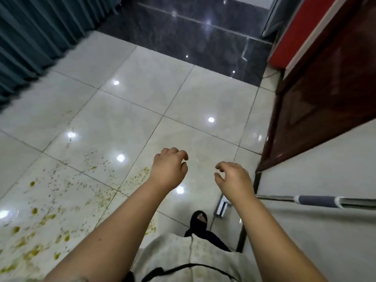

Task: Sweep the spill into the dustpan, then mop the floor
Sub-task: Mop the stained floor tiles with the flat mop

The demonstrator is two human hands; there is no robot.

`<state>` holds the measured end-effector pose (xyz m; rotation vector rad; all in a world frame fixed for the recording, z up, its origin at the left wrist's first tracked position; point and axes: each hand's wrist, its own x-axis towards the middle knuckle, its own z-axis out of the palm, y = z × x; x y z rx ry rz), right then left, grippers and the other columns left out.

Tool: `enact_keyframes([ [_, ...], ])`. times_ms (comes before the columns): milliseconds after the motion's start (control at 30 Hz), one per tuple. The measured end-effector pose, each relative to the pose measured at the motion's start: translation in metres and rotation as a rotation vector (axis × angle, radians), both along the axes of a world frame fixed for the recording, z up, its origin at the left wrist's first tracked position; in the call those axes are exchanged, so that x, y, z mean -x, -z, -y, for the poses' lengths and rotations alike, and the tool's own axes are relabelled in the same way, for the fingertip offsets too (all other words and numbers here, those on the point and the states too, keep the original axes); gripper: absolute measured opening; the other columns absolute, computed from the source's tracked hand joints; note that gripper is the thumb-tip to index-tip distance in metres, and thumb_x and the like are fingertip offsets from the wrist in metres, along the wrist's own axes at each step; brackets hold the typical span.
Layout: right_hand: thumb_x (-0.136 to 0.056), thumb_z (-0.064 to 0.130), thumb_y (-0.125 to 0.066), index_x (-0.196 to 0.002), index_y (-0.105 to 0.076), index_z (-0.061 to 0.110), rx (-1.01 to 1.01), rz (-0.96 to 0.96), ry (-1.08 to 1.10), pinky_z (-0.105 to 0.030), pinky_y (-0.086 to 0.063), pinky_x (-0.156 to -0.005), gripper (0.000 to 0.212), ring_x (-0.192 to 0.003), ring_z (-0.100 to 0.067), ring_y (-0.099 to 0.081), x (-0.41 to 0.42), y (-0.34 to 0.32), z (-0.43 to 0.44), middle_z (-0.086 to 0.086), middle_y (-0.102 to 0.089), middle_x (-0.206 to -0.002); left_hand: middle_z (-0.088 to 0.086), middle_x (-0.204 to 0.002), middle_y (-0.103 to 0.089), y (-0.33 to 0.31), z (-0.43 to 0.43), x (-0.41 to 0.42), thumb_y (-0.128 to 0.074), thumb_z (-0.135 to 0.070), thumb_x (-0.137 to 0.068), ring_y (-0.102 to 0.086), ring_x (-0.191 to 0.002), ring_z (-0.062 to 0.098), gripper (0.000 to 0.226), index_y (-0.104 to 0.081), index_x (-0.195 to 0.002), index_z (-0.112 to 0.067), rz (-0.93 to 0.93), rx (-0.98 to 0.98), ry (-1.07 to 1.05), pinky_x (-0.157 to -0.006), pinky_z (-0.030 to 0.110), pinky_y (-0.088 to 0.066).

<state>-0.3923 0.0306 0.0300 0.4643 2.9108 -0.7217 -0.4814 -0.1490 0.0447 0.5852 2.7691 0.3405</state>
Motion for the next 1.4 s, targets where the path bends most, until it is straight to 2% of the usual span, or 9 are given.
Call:
enact_keyframes([
  [233, -0.088, 0.020, -0.060, -0.115, -0.066, 0.012, -0.039, -0.076, 0.159, -0.035, -0.042, -0.089, 0.029, -0.109, -0.028, -0.055, -0.003, -0.010, -0.093, -0.006, -0.066, -0.114, -0.003, -0.122, -0.057, -0.007, -0.119, 0.017, -0.046, -0.031, -0.093, -0.045, -0.118, 0.022, 0.030, -0.058, -0.121, -0.027, -0.005, -0.026, 0.205, -0.095, 0.036, -0.035],
  [367, -0.083, 0.015, -0.065, -0.106, -0.070, 0.009, -0.063, -0.208, 0.335, -0.038, -0.047, -0.083, 0.024, -0.099, -0.031, -0.060, -0.021, -0.020, -0.139, -0.008, -0.069, -0.104, -0.004, -0.120, -0.059, -0.021, -0.183, 0.024, -0.048, -0.031, -0.093, -0.046, -0.116, 0.021, 0.028, -0.059, -0.119, -0.028, -0.047, -0.085, 0.354, -0.095, 0.035, -0.037],
  [700, -0.082, 0.020, -0.063, -0.100, -0.071, 0.008, -0.115, -0.275, 0.834, -0.037, -0.054, -0.078, 0.023, -0.089, -0.028, -0.063, -0.104, -0.023, -0.188, -0.007, -0.069, -0.093, -0.003, -0.116, -0.060, -0.023, -0.327, -0.006, -0.050, -0.029, -0.090, -0.049, -0.114, 0.023, 0.030, -0.060, -0.118, -0.029, 0.013, -0.131, 0.906, -0.092, 0.036, -0.041],
  [800, -0.085, 0.021, -0.064, -0.099, -0.071, 0.009, -0.016, -0.303, 1.001, -0.034, -0.053, -0.079, 0.021, -0.088, -0.024, -0.063, -0.120, -0.026, -0.184, -0.007, -0.069, -0.094, -0.004, -0.117, -0.058, -0.019, -0.356, -0.017, -0.054, -0.029, -0.088, -0.048, -0.115, 0.023, 0.034, -0.057, -0.121, -0.030, 0.097, -0.126, 1.083, -0.095, 0.036, -0.041],
  [933, -0.086, 0.026, -0.067, -0.084, -0.069, 0.012, 0.074, -0.242, 1.257, -0.031, -0.051, -0.066, 0.014, -0.071, -0.021, -0.061, -0.144, -0.039, -0.179, -0.001, -0.065, -0.075, -0.005, -0.118, -0.056, -0.013, -0.386, -0.033, -0.063, -0.025, -0.082, -0.048, -0.113, 0.020, 0.044, -0.054, -0.124, -0.032, 0.336, -0.158, 1.242, -0.096, 0.036, -0.043],
  [1067, -0.082, 0.031, -0.073, -0.106, -0.061, 0.021, 0.188, -0.366, 1.482, -0.021, -0.048, -0.069, 0.029, -0.083, -0.014, -0.061, -0.166, -0.057, -0.189, 0.003, -0.064, -0.090, -0.004, -0.122, -0.055, -0.005, -0.402, -0.071, -0.072, -0.026, -0.079, -0.051, -0.108, 0.012, 0.052, -0.054, -0.128, -0.028, 0.615, -0.197, 1.335, -0.092, 0.024, -0.042],
  [1133, -0.082, 0.024, -0.075, -0.111, -0.058, 0.021, 0.329, -0.515, 1.469, -0.020, -0.050, -0.078, 0.033, -0.094, -0.013, -0.062, -0.169, -0.068, -0.199, 0.000, -0.065, -0.102, -0.003, -0.123, -0.058, 0.005, -0.409, -0.090, -0.072, -0.027, -0.080, -0.053, -0.108, 0.012, 0.053, -0.055, -0.130, -0.023, 0.639, -0.198, 1.373, -0.091, 0.021, -0.041],
  [1233, -0.087, 0.006, -0.068, -0.112, -0.059, 0.018, 0.579, -0.713, 1.327, -0.028, -0.053, -0.088, 0.030, -0.102, -0.013, -0.064, -0.165, -0.086, -0.213, -0.006, -0.066, -0.111, 0.001, -0.116, -0.063, 0.021, -0.414, -0.105, -0.067, -0.029, -0.085, -0.059, -0.103, 0.018, 0.040, -0.058, -0.123, -0.020, 0.688, -0.175, 1.344, -0.090, 0.030, -0.046],
  [1400, -0.085, 0.000, -0.066, -0.081, -0.060, 0.008, 0.669, -1.012, 1.206, -0.035, -0.057, -0.078, 0.010, -0.073, -0.022, -0.069, -0.145, -0.105, -0.231, -0.010, -0.064, -0.075, 0.002, -0.090, -0.060, 0.031, -0.403, -0.109, -0.064, -0.028, -0.088, -0.055, -0.080, 0.016, 0.013, -0.057, -0.095, -0.020, 0.784, -0.283, 1.180, -0.073, 0.025, -0.044],
])
